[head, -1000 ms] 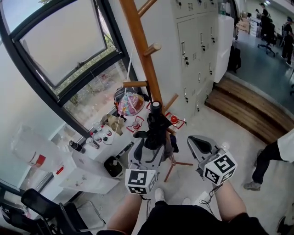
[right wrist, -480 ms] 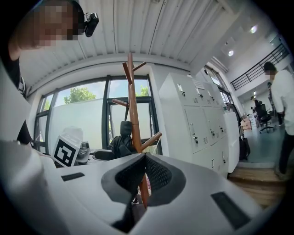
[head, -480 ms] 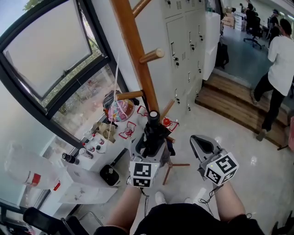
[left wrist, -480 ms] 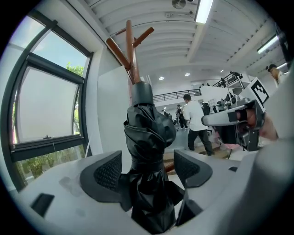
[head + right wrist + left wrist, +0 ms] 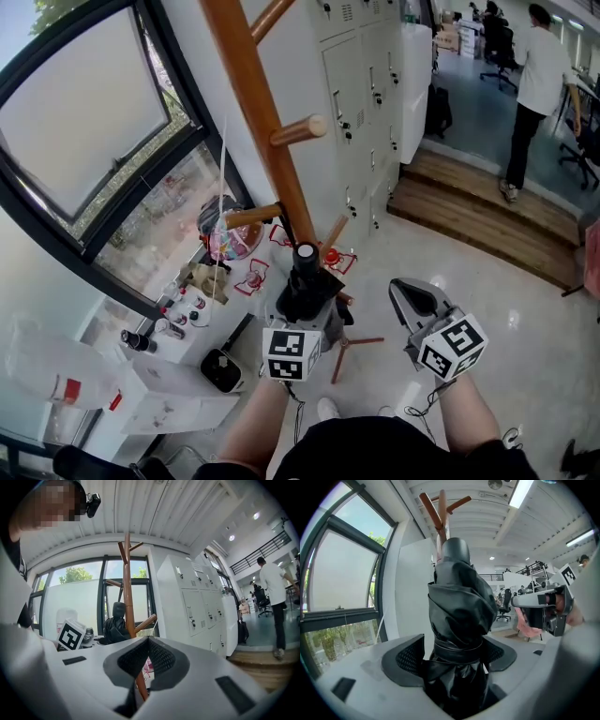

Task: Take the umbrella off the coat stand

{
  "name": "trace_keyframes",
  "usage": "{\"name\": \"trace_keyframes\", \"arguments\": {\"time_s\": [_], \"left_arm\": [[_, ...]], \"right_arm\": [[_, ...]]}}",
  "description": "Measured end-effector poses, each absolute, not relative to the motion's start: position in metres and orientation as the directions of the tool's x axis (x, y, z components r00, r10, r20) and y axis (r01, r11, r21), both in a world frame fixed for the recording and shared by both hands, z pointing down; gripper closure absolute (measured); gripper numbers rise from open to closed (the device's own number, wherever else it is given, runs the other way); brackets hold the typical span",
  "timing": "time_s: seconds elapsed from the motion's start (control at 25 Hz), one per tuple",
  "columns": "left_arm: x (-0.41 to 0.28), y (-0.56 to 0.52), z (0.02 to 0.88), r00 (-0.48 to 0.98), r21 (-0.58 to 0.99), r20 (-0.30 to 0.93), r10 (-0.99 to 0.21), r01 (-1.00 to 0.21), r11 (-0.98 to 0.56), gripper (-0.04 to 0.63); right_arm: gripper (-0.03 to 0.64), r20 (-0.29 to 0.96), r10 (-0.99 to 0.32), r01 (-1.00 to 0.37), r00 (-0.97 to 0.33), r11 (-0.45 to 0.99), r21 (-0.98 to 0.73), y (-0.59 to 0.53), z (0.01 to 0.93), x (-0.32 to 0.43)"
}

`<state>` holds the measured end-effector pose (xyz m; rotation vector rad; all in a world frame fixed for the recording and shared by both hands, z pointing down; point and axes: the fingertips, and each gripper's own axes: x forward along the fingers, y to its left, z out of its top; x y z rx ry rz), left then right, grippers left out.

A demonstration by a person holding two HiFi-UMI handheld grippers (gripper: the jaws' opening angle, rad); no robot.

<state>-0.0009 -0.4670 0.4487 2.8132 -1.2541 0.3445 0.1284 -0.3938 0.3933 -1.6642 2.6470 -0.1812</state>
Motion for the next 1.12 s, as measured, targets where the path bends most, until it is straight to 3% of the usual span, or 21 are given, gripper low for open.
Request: {"name": "trace_keyframes", "arguments": {"time_s": [0.48,1.12], "left_arm": [[0.007,-0.469,0.453,0.715,0.003,0.226,-0.662,-0.680,-0.733,0.276],[0.000,-0.467,0.435,0.706,0.002,0.206,-0.678,-0.693,-0.721,0.322]], "right_arm": [[0.563,0.053,-0.903,-0.900,-0.427,0.418,-0.119,-0.404,0.398,0.131],[0.563,0.050,-0.888,-0.885,-0.457,0.448,-0.129,-0.406,0.398,0.128]]}}
